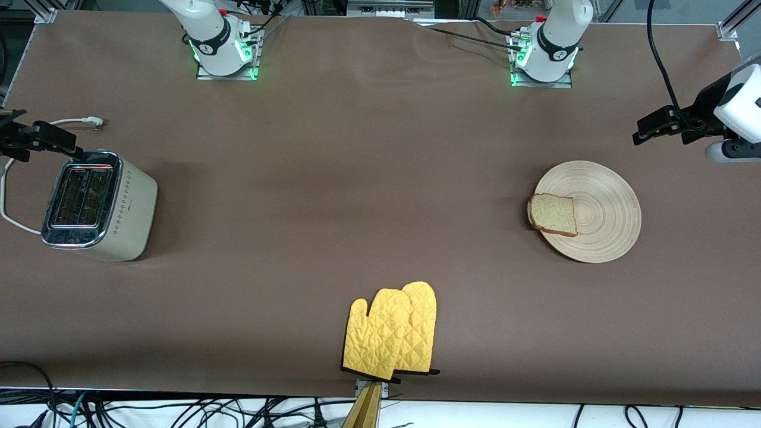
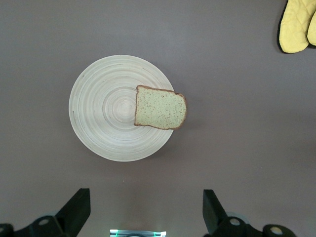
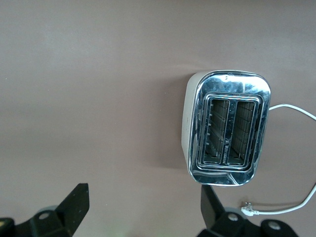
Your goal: Move plate and put bread in toaster
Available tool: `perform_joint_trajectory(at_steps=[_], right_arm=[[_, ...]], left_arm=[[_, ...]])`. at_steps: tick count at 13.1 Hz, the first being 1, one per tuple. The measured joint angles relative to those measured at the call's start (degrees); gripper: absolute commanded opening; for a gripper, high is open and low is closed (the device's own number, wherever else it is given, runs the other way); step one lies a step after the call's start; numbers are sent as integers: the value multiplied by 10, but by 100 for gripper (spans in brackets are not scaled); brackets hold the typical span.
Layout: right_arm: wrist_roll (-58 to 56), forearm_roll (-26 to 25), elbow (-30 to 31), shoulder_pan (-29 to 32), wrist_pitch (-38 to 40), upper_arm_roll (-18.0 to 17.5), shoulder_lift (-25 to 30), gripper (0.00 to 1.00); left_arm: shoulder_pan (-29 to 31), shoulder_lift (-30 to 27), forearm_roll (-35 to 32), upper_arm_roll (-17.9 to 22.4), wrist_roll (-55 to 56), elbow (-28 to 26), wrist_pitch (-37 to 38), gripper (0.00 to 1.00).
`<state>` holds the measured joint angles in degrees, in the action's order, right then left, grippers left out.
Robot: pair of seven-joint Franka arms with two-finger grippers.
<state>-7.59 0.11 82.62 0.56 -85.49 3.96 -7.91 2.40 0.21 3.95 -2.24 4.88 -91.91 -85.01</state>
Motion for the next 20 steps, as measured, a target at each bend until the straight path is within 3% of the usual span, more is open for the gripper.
perform_joint_trajectory(at_steps=[20], right_arm=[[0, 0, 0, 0, 0, 0, -1, 100]], left_arm=[[3, 0, 0, 0, 0, -9, -5, 100]])
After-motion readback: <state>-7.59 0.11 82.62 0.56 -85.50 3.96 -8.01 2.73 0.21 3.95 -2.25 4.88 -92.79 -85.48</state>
